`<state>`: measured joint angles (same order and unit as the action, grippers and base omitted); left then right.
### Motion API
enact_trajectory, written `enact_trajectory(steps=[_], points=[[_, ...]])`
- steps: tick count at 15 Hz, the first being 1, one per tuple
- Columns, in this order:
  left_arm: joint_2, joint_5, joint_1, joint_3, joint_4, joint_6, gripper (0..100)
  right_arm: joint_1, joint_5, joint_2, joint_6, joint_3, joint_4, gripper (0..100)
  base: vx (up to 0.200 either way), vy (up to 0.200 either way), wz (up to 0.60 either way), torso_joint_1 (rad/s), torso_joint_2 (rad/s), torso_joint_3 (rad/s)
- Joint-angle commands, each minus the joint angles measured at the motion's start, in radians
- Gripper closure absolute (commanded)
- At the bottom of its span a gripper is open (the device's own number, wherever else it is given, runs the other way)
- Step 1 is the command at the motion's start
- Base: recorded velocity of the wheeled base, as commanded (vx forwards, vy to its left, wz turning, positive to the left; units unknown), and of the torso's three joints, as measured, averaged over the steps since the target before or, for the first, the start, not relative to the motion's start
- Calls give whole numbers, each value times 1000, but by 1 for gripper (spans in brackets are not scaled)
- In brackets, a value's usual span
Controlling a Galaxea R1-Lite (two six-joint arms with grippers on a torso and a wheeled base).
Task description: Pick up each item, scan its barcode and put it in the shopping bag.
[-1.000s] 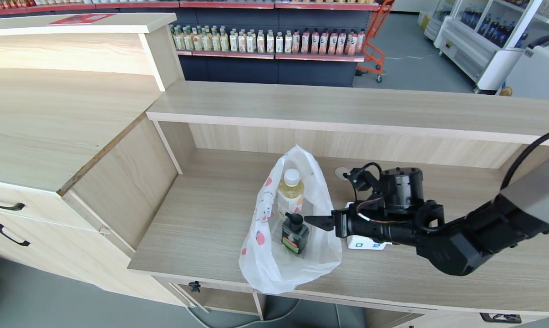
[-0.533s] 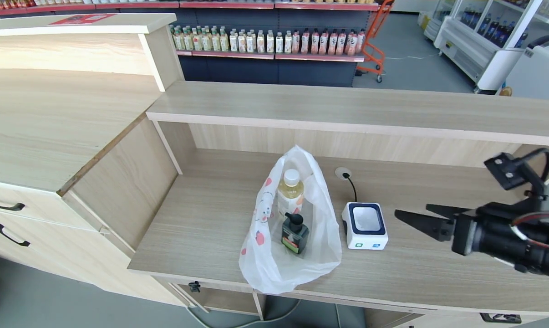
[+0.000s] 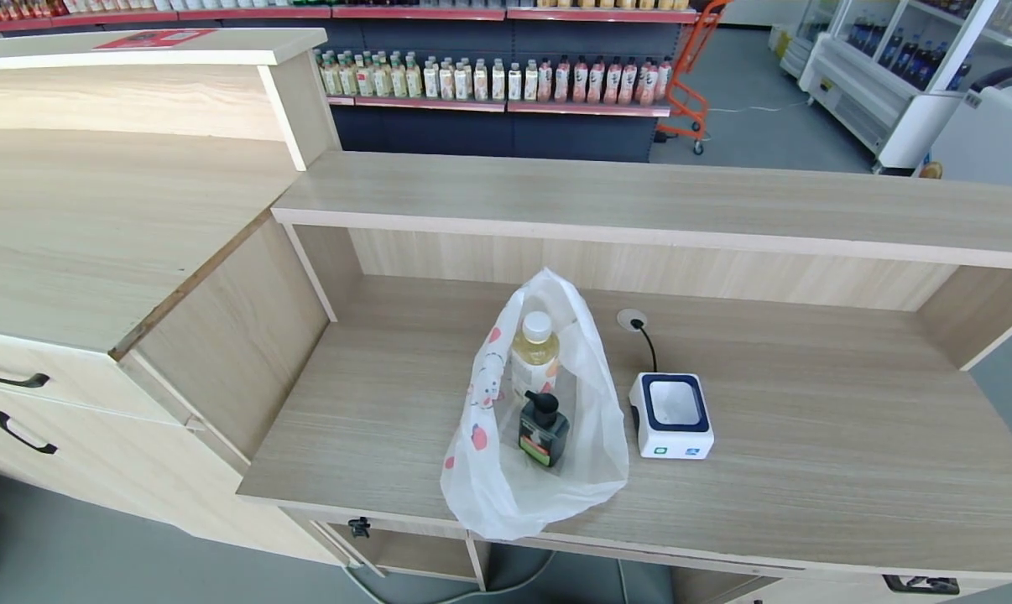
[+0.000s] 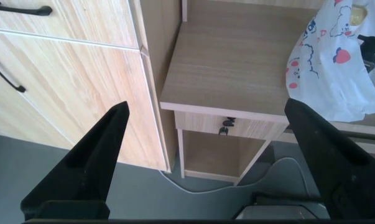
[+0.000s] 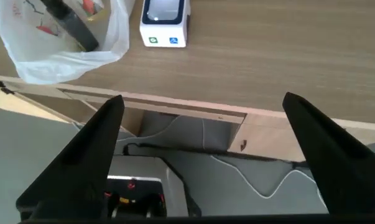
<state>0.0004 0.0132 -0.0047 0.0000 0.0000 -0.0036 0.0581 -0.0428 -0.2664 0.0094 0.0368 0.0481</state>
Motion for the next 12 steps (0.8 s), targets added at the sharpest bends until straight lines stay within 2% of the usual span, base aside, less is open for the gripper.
enact_trajectory(steps=[1, 6, 7, 12], points=[[0, 1, 0, 0, 0, -1, 0, -41, 29, 230, -14, -37, -50, 0, 0, 0, 0, 0, 0, 0], [0, 1, 0, 0, 0, -1, 0, -52, 27, 263, -19, -37, -51, 0, 0, 0, 0, 0, 0, 0], [0, 1, 0, 0, 0, -1, 0, -52, 27, 265, -20, -37, -51, 100, 0, 0, 0, 0, 0, 0], [0, 1, 0, 0, 0, -1, 0, -52, 27, 265, -17, -37, -51, 100, 0, 0, 0, 0, 0, 0]])
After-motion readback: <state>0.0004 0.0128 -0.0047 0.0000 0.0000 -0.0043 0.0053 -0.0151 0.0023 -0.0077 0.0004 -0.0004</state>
